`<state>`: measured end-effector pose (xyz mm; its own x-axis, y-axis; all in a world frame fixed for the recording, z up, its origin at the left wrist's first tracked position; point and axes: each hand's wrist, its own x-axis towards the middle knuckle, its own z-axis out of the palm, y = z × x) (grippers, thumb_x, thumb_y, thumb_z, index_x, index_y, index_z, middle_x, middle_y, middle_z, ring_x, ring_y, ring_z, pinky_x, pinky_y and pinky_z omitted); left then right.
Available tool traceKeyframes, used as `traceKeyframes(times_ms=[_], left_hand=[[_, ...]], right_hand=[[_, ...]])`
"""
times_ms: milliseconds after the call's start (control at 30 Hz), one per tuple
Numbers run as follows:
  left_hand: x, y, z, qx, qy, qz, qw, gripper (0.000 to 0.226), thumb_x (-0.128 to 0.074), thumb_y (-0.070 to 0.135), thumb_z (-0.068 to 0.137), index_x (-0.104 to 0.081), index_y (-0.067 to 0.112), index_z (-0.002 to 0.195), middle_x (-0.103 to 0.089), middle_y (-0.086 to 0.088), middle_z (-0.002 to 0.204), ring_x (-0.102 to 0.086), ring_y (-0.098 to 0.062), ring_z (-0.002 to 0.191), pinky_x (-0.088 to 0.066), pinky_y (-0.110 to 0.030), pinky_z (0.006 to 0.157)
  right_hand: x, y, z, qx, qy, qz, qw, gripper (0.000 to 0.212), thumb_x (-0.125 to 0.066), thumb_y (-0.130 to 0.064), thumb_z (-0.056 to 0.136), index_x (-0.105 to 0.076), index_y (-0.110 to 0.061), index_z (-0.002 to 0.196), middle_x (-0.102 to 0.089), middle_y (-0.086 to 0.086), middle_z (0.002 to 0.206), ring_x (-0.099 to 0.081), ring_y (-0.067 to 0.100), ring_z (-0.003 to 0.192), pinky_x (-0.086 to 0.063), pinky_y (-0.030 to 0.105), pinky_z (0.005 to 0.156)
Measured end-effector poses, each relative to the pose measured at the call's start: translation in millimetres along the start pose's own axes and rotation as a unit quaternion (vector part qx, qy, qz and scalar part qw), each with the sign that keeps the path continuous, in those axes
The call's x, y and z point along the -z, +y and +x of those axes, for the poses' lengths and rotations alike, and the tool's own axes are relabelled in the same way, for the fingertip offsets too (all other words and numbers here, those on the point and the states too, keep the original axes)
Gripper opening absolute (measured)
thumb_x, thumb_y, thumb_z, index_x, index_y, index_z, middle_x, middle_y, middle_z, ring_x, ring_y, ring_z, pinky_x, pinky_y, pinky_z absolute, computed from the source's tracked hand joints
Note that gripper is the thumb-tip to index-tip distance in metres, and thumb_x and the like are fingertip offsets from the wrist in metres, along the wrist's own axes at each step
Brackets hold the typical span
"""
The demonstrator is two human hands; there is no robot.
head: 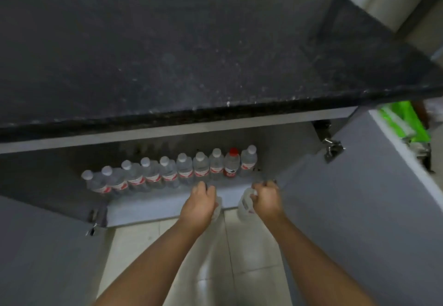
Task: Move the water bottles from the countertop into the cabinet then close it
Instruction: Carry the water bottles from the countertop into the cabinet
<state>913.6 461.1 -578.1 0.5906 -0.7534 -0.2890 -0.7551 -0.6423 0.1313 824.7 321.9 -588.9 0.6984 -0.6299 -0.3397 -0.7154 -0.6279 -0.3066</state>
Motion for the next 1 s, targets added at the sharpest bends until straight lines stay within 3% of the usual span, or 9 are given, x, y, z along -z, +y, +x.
traceKeyframes(times_ms=[167,333,400,467,567,633,767,833,1000], left_hand=[[-86,-2,91,-0.019,0.059,0.013,0.998,0.037,-0.041,0.011,0.099,-0.035,0.002,0.134,-0.037,-0.021,0.138,-0.04,-0.032,0.126,-0.039,-0.035,0.101],[-119,12,145,-0.005,0.093,0.018,0.996,0.037,-0.047,0.011,0.096,-0.041,-0.001,0.131,-0.044,-0.023,0.131,-0.046,-0.036,0.12,-0.042,-0.038,0.099],[-123,19,155,0.002,0.13,0.025,0.991,0.043,-0.076,0.016,0.074,-0.062,-0.002,0.109,-0.062,-0.025,0.107,-0.064,-0.034,0.096,-0.055,-0.029,0.078],[-115,25,158,0.004,0.131,0.0,0.991,0.053,-0.093,0.024,0.039,-0.073,0.002,0.083,-0.069,-0.02,0.077,-0.07,-0.027,0.063,-0.053,-0.018,0.049],[-125,33,178,-0.015,0.106,-0.073,0.992,0.052,-0.068,0.015,0.083,-0.051,-0.007,0.126,-0.054,-0.034,0.121,-0.06,-0.039,0.106,-0.053,-0.031,0.083],[-125,34,187,0.011,0.131,-0.13,0.983,0.047,-0.069,0.016,0.082,-0.055,-0.007,0.12,-0.058,-0.033,0.115,-0.062,-0.043,0.099,-0.055,-0.033,0.081],[-131,32,202,0.034,0.073,-0.156,0.984,0.044,-0.041,0.024,0.1,-0.034,0.001,0.138,-0.041,-0.023,0.138,-0.047,-0.034,0.123,-0.042,-0.037,0.105],[-129,32,203,0.03,0.077,-0.141,0.987,0.051,-0.041,0.027,0.1,-0.025,0.002,0.143,-0.034,-0.023,0.142,-0.041,-0.033,0.128,-0.035,-0.034,0.106],[-134,31,217,0.028,0.049,-0.153,0.987,0.046,-0.041,0.027,0.1,-0.031,0.003,0.139,-0.031,-0.022,0.143,-0.041,-0.032,0.127,-0.036,-0.033,0.105]], right_hand=[[-61,34,82,0.03,0.039,-0.043,0.998,0.033,-0.05,-0.013,0.093,-0.056,-0.011,0.125,-0.048,0.019,0.13,-0.048,0.033,0.12,-0.042,0.029,0.098],[-83,55,131,0.072,0.076,-0.065,0.992,0.033,-0.052,-0.013,0.09,-0.06,-0.012,0.122,-0.057,0.024,0.122,-0.055,0.037,0.114,-0.046,0.033,0.095],[-87,58,141,0.074,0.071,-0.061,0.993,0.032,-0.052,-0.012,0.09,-0.06,-0.012,0.121,-0.058,0.023,0.123,-0.056,0.037,0.113,-0.047,0.033,0.094],[-88,60,148,0.074,0.062,-0.064,0.993,0.032,-0.051,-0.013,0.091,-0.059,-0.011,0.122,-0.057,0.022,0.126,-0.056,0.036,0.115,-0.047,0.033,0.094],[-89,60,157,0.084,0.05,-0.064,0.993,0.034,-0.051,-0.013,0.092,-0.055,-0.009,0.125,-0.054,0.022,0.129,-0.054,0.035,0.117,-0.046,0.033,0.094],[-87,60,164,0.086,0.046,-0.058,0.994,0.036,-0.05,-0.014,0.093,-0.052,-0.011,0.129,-0.052,0.021,0.131,-0.052,0.035,0.119,-0.045,0.032,0.096],[-85,63,179,0.078,0.04,-0.02,0.996,0.039,-0.051,-0.017,0.094,-0.048,-0.014,0.133,-0.046,0.02,0.136,-0.049,0.033,0.123,-0.041,0.03,0.102],[-85,64,183,0.075,0.039,-0.007,0.996,0.04,-0.051,-0.019,0.095,-0.047,-0.014,0.134,-0.044,0.02,0.137,-0.048,0.033,0.124,-0.04,0.029,0.103],[-91,63,190,0.072,0.053,0.006,0.996,0.038,-0.05,-0.018,0.095,-0.048,-0.011,0.132,-0.048,0.02,0.132,-0.051,0.032,0.12,-0.04,0.029,0.1]])
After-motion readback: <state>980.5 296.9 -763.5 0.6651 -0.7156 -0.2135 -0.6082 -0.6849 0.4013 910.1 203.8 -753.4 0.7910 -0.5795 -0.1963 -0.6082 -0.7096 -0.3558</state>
